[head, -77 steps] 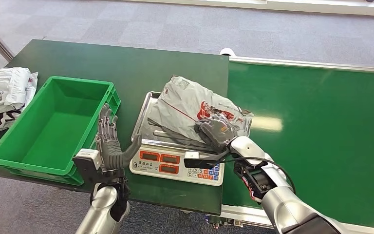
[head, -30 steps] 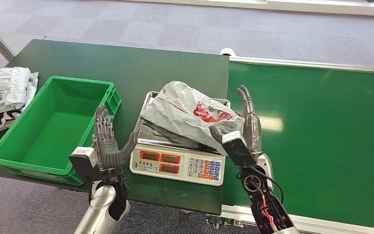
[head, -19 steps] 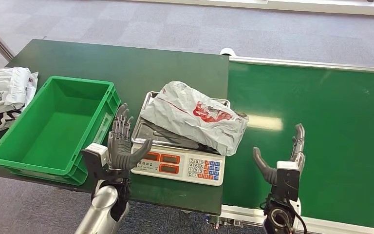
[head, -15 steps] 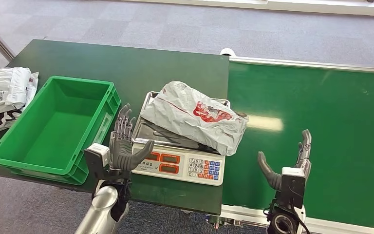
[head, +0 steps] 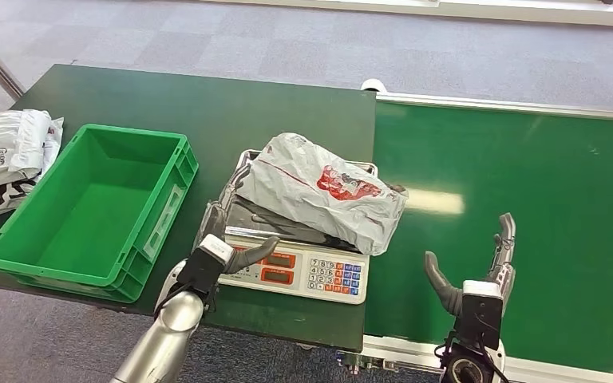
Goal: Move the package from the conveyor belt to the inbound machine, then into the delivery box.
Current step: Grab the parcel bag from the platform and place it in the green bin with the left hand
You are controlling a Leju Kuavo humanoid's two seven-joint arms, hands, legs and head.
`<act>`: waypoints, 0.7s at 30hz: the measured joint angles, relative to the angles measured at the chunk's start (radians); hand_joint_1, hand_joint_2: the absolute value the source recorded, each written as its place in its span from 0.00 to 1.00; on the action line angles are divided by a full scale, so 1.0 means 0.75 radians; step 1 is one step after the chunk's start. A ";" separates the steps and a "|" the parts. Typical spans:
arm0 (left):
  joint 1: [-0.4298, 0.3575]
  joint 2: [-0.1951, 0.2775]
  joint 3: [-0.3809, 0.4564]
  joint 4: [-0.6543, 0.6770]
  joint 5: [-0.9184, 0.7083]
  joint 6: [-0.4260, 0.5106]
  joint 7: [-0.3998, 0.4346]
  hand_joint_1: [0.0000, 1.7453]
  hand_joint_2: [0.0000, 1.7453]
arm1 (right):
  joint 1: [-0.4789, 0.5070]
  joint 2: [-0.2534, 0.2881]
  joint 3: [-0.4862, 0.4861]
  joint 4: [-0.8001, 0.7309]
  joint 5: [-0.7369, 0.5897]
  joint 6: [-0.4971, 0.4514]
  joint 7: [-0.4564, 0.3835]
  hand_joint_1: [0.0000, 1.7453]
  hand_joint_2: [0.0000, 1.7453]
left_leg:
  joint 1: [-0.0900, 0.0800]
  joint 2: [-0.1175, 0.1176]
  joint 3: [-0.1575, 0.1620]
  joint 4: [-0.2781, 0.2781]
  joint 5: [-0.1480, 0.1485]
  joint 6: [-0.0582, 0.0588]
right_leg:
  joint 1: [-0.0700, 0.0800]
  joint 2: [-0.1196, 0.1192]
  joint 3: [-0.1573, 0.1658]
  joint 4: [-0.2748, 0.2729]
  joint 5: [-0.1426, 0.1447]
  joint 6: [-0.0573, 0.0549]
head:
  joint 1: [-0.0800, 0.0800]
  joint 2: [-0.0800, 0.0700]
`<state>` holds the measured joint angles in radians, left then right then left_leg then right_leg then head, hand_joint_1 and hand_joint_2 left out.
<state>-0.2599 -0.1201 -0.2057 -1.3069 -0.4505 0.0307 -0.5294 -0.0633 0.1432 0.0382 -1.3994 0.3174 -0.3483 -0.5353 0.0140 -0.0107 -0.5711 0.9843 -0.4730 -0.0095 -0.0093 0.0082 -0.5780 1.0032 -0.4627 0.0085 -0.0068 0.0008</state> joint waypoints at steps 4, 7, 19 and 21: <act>-0.059 0.022 -0.014 0.034 -0.106 0.000 0.023 0.00 1.00 | 0.011 0.006 -0.014 -0.020 0.008 0.012 0.002 0.00 1.00 | 0.000 0.000 0.000 0.000 0.000 0.000 | 0.000 0.000 0.000 0.000 0.000 0.000 | 0.000 0.000; -0.092 0.037 -0.025 0.060 -0.142 -0.026 0.045 0.00 1.00 | 0.015 0.010 -0.020 -0.027 0.012 0.017 0.003 0.00 1.00 | 0.000 0.000 0.000 0.000 0.000 0.000 | 0.000 0.000 0.000 0.000 0.000 0.000 | 0.000 0.000; -0.567 0.170 -0.228 0.603 -0.430 -0.349 0.231 0.00 1.00 | 0.013 0.011 -0.041 -0.032 0.032 0.042 0.006 0.00 1.00 | 0.000 0.001 0.001 0.000 0.002 0.000 | 0.000 0.001 0.001 0.001 0.001 0.000 | 0.000 0.000; -0.613 0.178 -0.248 0.661 -0.432 -0.352 0.234 0.00 1.00 | 0.013 0.011 -0.043 -0.032 0.032 0.042 0.007 0.00 1.00 | 0.000 0.001 0.001 0.000 0.002 0.000 | 0.000 0.001 0.000 0.001 0.001 0.000 | 0.000 0.000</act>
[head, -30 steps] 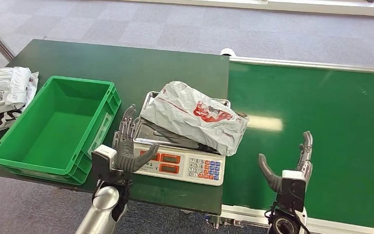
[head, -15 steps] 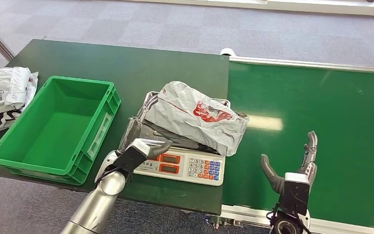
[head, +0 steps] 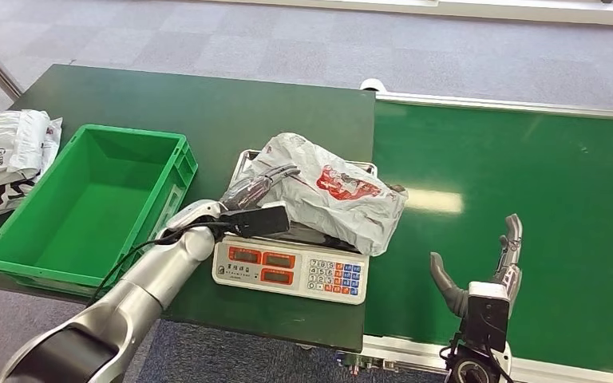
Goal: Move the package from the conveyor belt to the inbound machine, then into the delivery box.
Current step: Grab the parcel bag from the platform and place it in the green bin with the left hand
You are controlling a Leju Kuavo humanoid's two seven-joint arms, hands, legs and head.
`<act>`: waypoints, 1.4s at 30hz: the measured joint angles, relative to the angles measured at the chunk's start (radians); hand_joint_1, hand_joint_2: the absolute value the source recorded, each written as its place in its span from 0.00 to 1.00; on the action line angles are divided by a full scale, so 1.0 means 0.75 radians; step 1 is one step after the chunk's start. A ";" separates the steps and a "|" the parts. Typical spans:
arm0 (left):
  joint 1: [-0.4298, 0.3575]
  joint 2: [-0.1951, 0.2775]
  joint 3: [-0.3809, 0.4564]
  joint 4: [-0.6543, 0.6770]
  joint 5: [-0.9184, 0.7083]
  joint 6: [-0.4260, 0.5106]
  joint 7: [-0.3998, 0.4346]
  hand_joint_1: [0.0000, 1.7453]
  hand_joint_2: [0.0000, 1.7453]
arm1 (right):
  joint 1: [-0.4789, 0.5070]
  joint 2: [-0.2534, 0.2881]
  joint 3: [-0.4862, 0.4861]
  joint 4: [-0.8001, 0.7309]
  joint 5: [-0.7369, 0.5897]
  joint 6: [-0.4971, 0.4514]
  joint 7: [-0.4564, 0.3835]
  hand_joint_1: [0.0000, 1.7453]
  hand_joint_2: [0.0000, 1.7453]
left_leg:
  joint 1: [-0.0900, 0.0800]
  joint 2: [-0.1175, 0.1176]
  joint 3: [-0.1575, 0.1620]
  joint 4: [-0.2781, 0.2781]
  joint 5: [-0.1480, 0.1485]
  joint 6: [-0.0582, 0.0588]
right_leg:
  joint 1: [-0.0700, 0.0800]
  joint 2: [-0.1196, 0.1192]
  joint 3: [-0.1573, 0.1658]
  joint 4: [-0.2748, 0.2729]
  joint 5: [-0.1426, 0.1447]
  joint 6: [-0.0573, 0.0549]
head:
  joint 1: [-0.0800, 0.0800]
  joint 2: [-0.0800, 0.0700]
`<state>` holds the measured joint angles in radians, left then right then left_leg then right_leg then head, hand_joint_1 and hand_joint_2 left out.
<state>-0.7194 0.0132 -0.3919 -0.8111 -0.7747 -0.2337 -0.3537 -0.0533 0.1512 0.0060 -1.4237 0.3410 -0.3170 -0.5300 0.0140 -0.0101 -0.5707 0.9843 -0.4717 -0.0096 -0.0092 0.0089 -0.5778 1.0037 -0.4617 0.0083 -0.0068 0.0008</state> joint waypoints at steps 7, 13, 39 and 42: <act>-0.061 0.014 -0.038 0.104 -0.010 -0.003 0.010 0.00 1.00 | 0.000 0.000 -0.005 0.000 0.000 0.000 0.001 0.00 1.00 | 0.000 0.000 -0.001 0.000 0.000 0.000 | 0.000 0.000 -0.001 0.000 0.000 0.000 | 0.000 0.000; -0.165 0.021 -0.113 0.230 -0.069 -0.123 0.114 0.00 1.00 | -0.003 0.000 -0.009 0.000 -0.005 0.000 0.009 0.00 1.00 | 0.000 0.000 0.000 0.000 0.000 0.000 | 0.000 0.000 0.000 0.000 0.000 0.000 | 0.000 0.000; -0.414 -0.085 -0.498 0.487 -0.236 -0.260 0.197 1.00 1.00 | 0.001 0.017 0.009 -0.003 0.026 -0.030 0.037 0.00 1.00 | 0.000 -0.002 0.011 0.000 0.000 0.000 | 0.000 -0.002 0.013 0.000 -0.001 0.000 | 0.000 0.000; -0.420 -0.089 -0.512 0.491 -0.236 -0.241 0.192 1.00 1.00 | 0.002 0.017 0.008 -0.003 0.026 -0.032 0.037 0.00 1.00 | 0.000 -0.001 0.011 0.000 0.000 0.000 | 0.000 -0.002 0.013 0.000 -0.001 0.000 | 0.000 0.000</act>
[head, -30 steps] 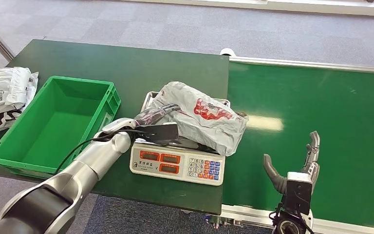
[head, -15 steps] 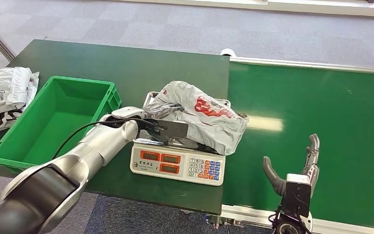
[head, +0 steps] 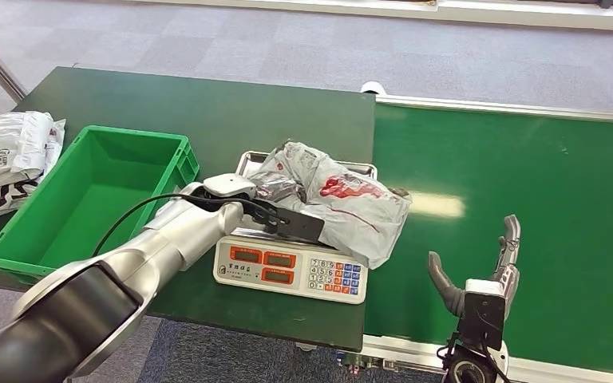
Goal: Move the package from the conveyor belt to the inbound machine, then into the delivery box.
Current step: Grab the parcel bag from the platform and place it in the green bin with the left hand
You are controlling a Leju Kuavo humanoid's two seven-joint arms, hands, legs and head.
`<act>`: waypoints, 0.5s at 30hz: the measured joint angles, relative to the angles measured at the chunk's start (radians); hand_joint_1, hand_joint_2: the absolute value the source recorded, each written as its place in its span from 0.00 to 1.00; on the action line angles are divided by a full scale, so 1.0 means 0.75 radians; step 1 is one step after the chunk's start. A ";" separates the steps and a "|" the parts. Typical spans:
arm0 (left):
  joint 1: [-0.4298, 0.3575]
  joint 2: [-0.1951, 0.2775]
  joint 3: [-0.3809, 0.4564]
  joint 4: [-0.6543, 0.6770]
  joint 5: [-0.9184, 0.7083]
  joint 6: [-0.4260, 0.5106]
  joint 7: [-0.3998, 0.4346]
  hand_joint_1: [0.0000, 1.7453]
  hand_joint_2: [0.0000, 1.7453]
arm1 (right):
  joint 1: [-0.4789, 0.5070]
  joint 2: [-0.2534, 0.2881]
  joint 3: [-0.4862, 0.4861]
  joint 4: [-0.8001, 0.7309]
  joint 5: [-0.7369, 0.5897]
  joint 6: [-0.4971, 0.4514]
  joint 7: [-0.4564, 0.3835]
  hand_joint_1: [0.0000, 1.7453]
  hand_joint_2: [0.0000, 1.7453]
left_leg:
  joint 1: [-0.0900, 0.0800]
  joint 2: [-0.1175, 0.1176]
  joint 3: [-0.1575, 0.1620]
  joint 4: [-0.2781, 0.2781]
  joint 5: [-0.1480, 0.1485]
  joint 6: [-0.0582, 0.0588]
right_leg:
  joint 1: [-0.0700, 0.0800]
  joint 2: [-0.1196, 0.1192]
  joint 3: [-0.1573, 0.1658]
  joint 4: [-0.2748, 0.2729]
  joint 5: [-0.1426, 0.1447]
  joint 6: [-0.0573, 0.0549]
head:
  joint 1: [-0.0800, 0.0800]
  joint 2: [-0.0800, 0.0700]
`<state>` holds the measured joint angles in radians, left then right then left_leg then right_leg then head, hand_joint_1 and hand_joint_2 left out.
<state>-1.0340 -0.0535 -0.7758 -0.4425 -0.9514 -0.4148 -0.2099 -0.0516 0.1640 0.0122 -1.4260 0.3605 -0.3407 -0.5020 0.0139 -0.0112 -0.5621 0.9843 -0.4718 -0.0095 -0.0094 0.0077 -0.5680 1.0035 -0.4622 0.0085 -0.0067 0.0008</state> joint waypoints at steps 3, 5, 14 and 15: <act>-0.002 -0.002 -0.007 0.000 0.000 0.008 -0.002 1.00 1.00 | 0.000 0.000 0.000 0.000 0.000 0.000 0.000 0.00 1.00 | 0.000 0.000 0.000 0.000 0.000 0.000 | 0.000 0.000 0.000 0.000 0.000 0.000 | 0.000 0.000; -0.002 -0.003 -0.011 0.002 0.000 0.012 -0.003 1.00 1.00 | 0.000 0.000 0.000 0.000 0.000 0.000 0.000 0.00 1.00 | 0.000 0.000 0.000 0.000 -0.001 0.000 | 0.000 0.000 0.000 0.000 0.000 0.000 | 0.000 0.000; 0.002 -0.002 -0.030 0.014 0.009 0.043 -0.017 1.00 1.00 | -0.002 -0.002 -0.002 0.000 -0.007 0.000 0.004 0.00 1.00 | 0.000 0.000 0.000 0.000 -0.001 0.000 | 0.000 0.000 0.000 0.000 0.000 0.000 | 0.000 0.000; 0.003 -0.001 -0.033 0.014 0.009 0.053 -0.022 1.00 1.00 | -0.001 -0.002 -0.003 0.000 -0.009 0.000 0.005 0.00 1.00 | 0.000 0.000 0.000 0.000 -0.001 0.000 | 0.000 0.000 0.000 0.000 0.000 0.000 | 0.000 0.000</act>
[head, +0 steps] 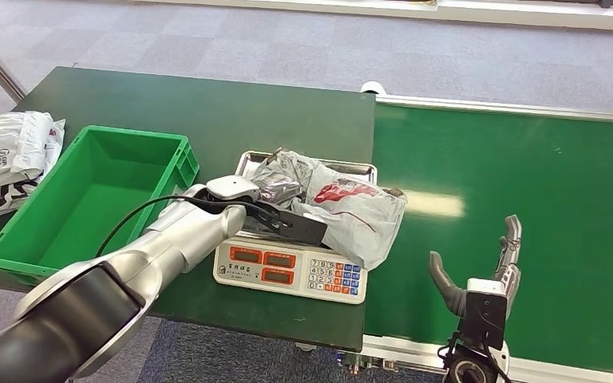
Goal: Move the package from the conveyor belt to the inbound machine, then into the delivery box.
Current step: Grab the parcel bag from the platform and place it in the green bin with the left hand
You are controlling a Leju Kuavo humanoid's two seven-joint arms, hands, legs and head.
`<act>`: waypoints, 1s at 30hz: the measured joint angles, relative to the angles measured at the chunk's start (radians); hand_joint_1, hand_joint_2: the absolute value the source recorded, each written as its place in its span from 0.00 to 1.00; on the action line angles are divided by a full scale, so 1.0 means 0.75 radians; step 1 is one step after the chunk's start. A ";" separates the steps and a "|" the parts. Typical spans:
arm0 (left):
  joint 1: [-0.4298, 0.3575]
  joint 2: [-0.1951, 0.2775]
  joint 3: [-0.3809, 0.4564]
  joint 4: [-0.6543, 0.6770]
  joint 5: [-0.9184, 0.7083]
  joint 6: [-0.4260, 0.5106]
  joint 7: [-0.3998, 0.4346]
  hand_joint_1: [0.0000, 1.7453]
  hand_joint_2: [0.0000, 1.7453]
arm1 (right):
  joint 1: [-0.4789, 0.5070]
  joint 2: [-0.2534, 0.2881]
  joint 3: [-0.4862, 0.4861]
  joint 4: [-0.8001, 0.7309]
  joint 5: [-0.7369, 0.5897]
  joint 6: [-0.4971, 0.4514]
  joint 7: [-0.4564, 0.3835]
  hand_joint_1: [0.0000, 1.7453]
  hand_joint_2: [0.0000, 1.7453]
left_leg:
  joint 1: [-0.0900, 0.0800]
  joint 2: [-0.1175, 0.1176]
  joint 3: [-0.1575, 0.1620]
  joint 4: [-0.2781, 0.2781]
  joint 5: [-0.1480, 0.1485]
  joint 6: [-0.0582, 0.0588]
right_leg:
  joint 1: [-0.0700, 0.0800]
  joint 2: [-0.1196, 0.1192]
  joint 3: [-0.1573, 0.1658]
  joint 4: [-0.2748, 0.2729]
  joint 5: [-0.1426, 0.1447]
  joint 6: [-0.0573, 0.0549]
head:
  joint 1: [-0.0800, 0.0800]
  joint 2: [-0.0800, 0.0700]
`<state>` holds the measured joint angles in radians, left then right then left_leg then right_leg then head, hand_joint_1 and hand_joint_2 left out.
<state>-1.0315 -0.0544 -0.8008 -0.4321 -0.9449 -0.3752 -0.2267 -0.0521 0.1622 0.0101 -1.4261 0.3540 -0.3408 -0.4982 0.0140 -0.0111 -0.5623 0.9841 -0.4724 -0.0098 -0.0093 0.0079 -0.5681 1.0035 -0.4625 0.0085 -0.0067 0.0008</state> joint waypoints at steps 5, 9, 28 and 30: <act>0.018 0.011 -0.013 0.000 0.006 0.087 -0.048 1.00 1.00 | 0.014 0.000 -0.002 -0.011 -0.004 0.000 0.008 0.00 1.00 | 0.000 0.000 0.000 0.000 0.000 0.000 | 0.000 0.000 0.000 0.000 0.000 0.000 | 0.000 0.000; 0.058 0.027 -0.014 -0.012 0.027 0.268 -0.115 1.00 1.00 | 0.035 -0.002 -0.005 -0.040 -0.012 0.006 0.011 0.00 1.00 | 0.000 0.000 0.000 0.000 0.000 0.000 | 0.000 0.000 0.000 0.000 0.000 0.000 | 0.000 0.000; 0.266 0.170 0.039 -0.515 -0.186 1.002 -0.115 1.00 1.00 | 0.133 -0.004 -0.030 -0.156 -0.022 0.031 0.003 0.00 1.00 | 0.000 0.000 -0.008 0.000 0.000 0.000 | 0.000 0.000 -0.009 0.000 0.000 0.000 | 0.000 0.000; 0.302 0.202 0.078 -0.630 -0.202 1.021 -0.097 1.00 1.00 | 0.140 -0.004 -0.036 -0.164 -0.025 0.030 0.002 0.00 1.00 | 0.000 0.001 -0.009 0.000 0.000 0.000 | 0.000 0.001 -0.009 0.000 0.000 0.000 | 0.000 0.000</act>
<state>-0.8048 0.0968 -0.7421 -0.9047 -1.0968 0.3902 -0.2993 0.0527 0.1592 -0.0172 -1.5487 0.3352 -0.3182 -0.4965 0.0140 -0.0104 -0.5690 0.9842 -0.4724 -0.0098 -0.0093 0.0084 -0.5751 1.0036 -0.4625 0.0085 -0.0069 0.0008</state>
